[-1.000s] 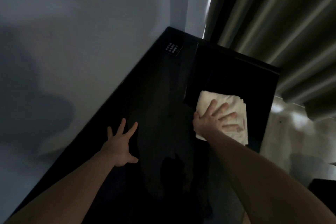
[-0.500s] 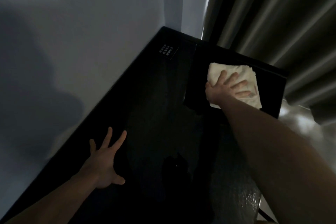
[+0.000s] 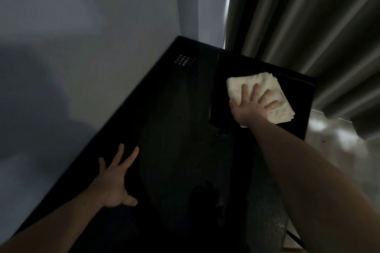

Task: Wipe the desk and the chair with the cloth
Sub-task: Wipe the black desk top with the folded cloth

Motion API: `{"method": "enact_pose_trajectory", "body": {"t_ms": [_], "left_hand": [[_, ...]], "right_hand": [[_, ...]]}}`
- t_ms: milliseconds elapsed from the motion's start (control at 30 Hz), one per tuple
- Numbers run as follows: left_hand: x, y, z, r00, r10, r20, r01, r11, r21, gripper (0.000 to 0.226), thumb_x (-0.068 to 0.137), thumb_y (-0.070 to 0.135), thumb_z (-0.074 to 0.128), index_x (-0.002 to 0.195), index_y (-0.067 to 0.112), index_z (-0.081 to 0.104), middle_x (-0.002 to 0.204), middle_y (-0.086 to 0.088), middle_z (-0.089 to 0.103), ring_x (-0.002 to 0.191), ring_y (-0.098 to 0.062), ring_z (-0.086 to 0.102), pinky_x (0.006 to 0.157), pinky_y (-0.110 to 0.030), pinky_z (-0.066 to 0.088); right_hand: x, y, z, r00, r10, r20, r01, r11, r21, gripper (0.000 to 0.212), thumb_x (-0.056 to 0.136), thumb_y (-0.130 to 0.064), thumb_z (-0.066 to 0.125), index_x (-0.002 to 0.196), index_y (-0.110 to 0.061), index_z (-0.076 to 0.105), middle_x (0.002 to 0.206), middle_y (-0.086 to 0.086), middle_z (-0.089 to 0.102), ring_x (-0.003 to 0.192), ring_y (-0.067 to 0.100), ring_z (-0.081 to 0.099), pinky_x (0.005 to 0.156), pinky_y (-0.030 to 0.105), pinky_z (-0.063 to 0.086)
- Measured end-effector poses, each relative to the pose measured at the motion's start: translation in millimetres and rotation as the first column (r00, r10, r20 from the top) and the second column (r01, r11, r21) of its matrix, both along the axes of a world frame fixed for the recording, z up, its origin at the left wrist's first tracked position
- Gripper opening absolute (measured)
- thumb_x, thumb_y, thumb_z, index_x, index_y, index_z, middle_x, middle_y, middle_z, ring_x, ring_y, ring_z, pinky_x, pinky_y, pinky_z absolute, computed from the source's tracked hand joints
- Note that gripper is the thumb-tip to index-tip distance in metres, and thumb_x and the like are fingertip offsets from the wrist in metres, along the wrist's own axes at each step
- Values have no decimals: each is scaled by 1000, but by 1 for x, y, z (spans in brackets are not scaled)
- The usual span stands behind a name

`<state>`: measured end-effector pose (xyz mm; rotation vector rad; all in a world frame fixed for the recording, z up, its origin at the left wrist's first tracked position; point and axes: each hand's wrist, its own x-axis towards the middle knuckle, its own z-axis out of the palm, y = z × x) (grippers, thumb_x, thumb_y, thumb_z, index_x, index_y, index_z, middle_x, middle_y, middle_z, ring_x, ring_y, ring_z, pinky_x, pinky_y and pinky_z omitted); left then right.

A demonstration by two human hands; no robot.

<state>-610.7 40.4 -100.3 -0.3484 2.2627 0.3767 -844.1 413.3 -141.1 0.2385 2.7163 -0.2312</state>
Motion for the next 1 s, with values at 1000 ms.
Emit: {"method": "enact_pose_trajectory", "body": {"t_ms": [1000], "left_hand": [[-3,-2,-7,1000,8,-11,-9,999,-32,158,61,33,101,141,66,-31,151,22,-51,149,-47,-30,124,-61,23]], "right_hand": [[-64,-5,-16,989,-53,-135,62,996,61,81,101,-72,14,169,-32,-3,177,9,-10,157,52,-13,114,83,-12]]}}
